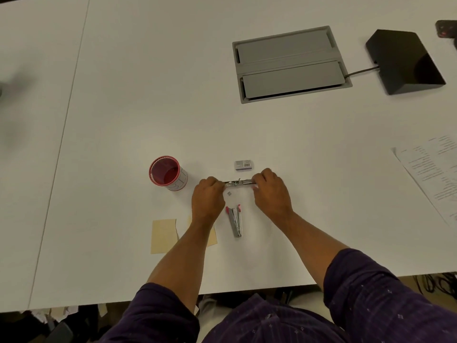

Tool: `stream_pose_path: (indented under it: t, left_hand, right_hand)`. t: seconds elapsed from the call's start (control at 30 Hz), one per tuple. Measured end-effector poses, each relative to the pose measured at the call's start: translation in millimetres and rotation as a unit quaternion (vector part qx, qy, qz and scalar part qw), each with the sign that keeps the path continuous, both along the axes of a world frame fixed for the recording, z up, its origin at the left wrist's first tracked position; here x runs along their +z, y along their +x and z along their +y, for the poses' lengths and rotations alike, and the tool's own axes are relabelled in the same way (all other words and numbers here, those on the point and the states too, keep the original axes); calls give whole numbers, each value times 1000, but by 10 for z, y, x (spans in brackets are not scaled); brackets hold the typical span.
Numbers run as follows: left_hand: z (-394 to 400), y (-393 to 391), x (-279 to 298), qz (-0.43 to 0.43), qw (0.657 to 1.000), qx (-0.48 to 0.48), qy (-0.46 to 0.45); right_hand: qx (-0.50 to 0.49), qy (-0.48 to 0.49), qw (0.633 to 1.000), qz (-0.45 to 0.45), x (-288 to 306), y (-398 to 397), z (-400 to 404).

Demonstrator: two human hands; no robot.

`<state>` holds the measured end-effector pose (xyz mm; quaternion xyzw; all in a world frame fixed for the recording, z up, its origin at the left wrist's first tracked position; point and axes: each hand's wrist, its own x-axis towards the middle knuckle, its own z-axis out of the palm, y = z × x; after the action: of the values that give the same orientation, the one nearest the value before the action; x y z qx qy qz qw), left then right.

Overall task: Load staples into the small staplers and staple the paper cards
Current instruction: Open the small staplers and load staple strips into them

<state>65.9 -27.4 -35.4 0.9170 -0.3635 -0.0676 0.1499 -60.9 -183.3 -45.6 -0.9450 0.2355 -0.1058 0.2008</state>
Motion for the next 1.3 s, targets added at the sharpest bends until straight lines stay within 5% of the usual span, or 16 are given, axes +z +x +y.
stream_pose_path:
  t: [0.13, 0.33, 1.3]
  left_hand:
    - [68, -97, -51, 85, 996, 26, -5]
    - [36, -158, -50, 151, 987, 49, -7]
    - [-119, -177, -43, 268, 958, 84, -52]
  right_hand:
    - [110, 43, 992, 40, -6, 85, 180]
    - [135, 123, 970, 162, -63, 260, 366]
    - [66, 119, 976, 172, 47, 388, 382]
